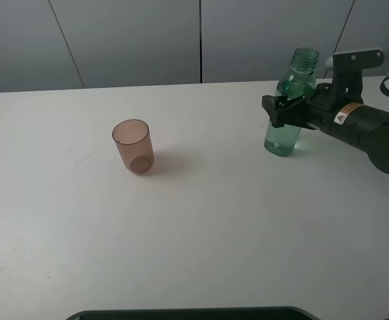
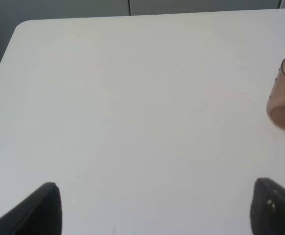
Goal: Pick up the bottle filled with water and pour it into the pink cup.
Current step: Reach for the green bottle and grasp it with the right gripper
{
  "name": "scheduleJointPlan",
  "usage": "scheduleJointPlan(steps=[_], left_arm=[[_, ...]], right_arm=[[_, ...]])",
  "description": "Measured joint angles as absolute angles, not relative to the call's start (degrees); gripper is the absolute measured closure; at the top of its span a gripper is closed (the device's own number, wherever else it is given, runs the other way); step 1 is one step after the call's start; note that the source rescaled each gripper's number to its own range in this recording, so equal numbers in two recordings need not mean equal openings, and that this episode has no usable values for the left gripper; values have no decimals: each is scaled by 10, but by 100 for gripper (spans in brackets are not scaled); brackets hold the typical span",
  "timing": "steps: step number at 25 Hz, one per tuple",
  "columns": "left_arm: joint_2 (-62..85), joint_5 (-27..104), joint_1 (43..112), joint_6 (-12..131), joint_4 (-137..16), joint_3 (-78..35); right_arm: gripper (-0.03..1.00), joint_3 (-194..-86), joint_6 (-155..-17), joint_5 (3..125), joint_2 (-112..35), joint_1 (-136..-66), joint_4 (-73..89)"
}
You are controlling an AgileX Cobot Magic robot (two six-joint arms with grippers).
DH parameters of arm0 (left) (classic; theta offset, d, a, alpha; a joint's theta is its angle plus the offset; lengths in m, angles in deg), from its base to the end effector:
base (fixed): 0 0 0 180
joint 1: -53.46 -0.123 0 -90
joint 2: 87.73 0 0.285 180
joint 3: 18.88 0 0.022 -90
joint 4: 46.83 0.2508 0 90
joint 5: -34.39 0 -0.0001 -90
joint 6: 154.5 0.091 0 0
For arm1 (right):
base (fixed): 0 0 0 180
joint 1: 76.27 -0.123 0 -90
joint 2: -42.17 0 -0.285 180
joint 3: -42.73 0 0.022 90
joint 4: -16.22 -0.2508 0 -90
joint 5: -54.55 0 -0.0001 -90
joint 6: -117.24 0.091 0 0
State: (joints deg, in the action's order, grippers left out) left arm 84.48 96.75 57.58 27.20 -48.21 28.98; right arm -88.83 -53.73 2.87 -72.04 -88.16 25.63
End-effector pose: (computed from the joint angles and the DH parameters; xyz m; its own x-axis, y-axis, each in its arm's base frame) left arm -0.0076 -0.0014 0.2785 -0.4666 0.0521 -0.8830 0.0993 0.9950 0.0063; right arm 0.2879 0.0725 0.1172 -0.3734 -0.0227 -0.9274 -0.3011 0.9485 0.0980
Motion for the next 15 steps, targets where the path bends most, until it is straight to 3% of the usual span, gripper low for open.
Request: scheduleJointPlan(steps=[15], left_arm=[[845,968,576,272,-482,290]], right_arm=[[-3,-891,-537,-25,-775,-882,244]])
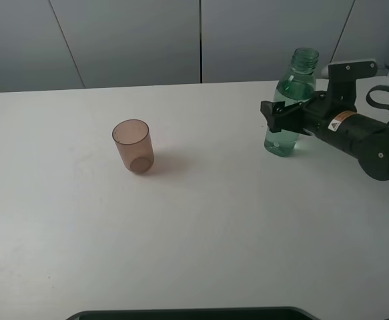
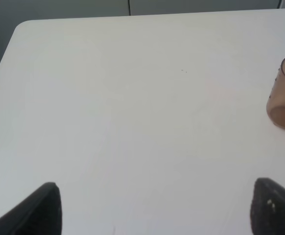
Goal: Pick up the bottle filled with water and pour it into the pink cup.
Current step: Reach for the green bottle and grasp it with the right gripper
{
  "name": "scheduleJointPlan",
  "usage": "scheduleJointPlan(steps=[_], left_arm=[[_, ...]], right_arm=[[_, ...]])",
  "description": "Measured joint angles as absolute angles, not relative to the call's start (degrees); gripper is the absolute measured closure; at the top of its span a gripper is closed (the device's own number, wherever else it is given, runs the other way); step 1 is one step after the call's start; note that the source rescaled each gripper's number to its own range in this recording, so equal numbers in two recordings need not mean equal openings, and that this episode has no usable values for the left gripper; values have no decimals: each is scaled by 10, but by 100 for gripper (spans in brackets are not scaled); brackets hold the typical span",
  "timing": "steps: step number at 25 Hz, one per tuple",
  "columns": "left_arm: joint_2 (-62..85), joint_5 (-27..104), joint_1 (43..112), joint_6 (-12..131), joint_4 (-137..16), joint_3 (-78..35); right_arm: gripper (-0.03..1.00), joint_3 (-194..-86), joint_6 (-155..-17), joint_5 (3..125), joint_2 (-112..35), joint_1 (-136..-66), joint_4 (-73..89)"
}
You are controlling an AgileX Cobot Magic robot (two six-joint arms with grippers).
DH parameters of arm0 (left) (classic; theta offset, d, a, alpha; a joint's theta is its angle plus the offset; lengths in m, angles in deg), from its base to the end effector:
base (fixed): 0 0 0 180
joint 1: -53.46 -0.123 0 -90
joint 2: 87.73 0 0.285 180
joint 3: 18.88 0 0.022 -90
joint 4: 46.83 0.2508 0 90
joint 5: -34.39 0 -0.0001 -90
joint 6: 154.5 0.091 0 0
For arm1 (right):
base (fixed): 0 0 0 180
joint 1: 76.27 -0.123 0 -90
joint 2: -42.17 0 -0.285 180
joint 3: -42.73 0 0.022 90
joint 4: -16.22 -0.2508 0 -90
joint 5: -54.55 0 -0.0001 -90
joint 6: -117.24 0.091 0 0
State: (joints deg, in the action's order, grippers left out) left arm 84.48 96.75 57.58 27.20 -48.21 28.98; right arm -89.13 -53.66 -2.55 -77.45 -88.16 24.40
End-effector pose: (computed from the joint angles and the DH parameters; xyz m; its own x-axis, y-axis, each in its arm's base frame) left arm -0.0076 -0.0014 0.2785 -0.4666 0.0521 -0.8830 0.0993 0.9950 0.0063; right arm 0.2912 0.0724 0.0980 -0.3737 0.0033 -0.9275 -0.2845 0.9514 0.1180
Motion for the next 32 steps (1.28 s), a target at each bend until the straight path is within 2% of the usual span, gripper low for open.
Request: scheduleJointPlan(steps=[18,19,20,22,32], left_arm=[[845,968,576,272,-482,290],[845,968,576,272,-482,290],[845,968,576,272,-482,290],[845,968,576,272,-482,290],[845,968,576,272,-482,290]], right_arm=[[-2,-914,-537,-45,-777,-882,244],[11,-914,-537,-45,-777,-882,244],[31,-914,-537,-45,-777,-882,244],[95,-914,-538,-46,-777,-882,242],[95,-914,-542,-43,-777,-882,239]])
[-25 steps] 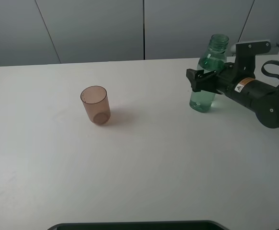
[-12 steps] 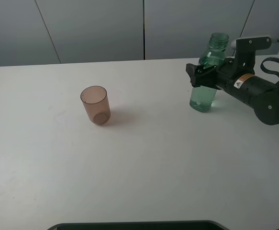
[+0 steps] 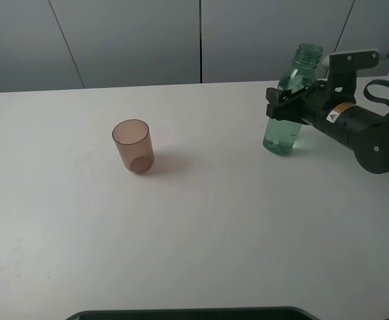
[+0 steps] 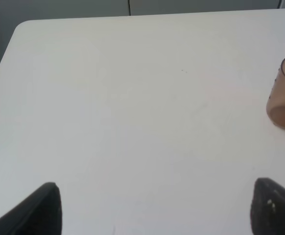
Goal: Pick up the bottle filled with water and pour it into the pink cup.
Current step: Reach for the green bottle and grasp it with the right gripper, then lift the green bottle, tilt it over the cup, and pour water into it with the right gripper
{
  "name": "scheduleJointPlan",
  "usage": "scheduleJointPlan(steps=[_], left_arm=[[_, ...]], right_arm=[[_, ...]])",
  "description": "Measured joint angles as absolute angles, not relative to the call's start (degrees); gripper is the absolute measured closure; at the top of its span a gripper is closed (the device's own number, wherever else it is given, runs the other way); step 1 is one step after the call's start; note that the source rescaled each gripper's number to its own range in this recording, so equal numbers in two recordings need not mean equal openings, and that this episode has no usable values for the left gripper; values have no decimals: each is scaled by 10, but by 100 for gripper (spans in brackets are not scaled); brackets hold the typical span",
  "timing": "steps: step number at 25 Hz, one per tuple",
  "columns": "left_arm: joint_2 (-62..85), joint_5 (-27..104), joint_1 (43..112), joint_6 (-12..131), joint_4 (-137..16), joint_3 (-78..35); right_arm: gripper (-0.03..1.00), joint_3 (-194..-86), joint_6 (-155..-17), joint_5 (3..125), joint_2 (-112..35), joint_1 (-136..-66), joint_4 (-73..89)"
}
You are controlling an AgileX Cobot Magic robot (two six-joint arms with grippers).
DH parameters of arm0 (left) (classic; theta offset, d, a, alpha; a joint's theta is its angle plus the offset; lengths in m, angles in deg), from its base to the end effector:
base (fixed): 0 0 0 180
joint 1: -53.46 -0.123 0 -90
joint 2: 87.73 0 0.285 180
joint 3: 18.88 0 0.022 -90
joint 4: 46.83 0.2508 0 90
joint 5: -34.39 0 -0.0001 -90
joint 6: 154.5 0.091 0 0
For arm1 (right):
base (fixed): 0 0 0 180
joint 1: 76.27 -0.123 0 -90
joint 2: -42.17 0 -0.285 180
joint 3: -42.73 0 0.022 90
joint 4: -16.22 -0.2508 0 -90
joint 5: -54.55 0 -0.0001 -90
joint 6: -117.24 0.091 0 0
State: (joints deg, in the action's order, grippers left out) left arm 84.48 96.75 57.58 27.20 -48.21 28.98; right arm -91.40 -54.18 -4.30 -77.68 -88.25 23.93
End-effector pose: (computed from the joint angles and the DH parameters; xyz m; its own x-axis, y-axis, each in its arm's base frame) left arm -0.0076 -0.0014 0.2785 -0.4666 0.0521 -0.8830 0.0993 0.9950 0.0063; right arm 0.3025 0.0749 0.1059 -0.3117 0.0148 -0.9501 -0.2896 0.9508 0.1099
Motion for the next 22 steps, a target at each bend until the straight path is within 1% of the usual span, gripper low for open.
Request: scheduleJointPlan(steps=[16,22], left_arm=[[845,968,576,272,-482,290],[845,968,576,272,-482,290]], right_arm=[[95,-914,-544,-43,-777,-882,241],[95,-914,-522,-43,-777,-882,240]])
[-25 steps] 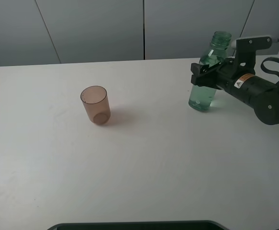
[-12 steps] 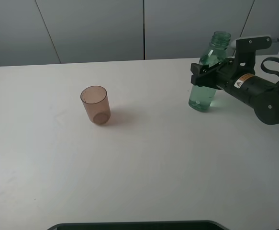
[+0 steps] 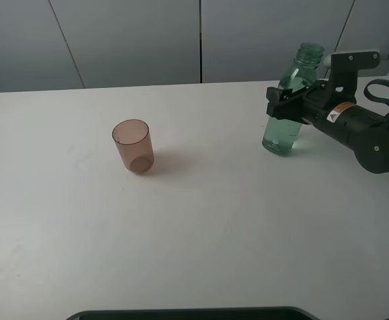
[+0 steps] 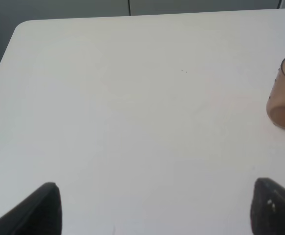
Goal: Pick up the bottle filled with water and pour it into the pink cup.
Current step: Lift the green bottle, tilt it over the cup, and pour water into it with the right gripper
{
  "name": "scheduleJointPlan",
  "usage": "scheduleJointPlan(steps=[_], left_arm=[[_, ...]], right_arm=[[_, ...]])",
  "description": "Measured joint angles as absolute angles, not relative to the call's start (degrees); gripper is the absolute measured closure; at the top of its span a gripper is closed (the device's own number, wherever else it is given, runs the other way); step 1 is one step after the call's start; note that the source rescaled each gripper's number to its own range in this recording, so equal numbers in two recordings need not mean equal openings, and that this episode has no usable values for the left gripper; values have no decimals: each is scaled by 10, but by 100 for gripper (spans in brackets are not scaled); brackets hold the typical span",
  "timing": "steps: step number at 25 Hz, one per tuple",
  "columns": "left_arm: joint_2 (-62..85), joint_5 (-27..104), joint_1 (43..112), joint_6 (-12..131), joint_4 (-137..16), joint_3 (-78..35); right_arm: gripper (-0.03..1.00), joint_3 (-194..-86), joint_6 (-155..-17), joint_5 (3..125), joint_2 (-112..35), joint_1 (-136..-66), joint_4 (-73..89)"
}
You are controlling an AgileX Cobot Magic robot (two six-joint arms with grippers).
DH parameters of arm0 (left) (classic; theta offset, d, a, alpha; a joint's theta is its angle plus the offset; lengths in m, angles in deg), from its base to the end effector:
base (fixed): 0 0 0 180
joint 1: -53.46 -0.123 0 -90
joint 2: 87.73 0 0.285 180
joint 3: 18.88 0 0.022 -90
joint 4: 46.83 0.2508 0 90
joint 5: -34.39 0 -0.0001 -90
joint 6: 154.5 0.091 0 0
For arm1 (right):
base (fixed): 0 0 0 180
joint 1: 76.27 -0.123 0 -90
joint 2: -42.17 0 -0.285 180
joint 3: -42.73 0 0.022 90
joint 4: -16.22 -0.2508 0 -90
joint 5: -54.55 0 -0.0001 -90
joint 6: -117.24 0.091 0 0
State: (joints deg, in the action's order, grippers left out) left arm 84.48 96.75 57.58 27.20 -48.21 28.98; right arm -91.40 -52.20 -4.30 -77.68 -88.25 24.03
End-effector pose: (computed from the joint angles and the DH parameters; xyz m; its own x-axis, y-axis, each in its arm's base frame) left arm -0.0076 -0.0014 0.2785 -0.4666 0.0521 -0.8830 0.0993 0.9950 0.0063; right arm 0.3024 0.0750 0.1059 -0.3216 0.0467 -0.9457 -0.2803 0.9493 0.1422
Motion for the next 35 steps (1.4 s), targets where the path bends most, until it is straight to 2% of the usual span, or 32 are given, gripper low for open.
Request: scheduleJointPlan(steps=[35], left_arm=[[845,968,576,273,-482,290]], right_arm=[[95,-918,-502,-37,-777,-882,242]])
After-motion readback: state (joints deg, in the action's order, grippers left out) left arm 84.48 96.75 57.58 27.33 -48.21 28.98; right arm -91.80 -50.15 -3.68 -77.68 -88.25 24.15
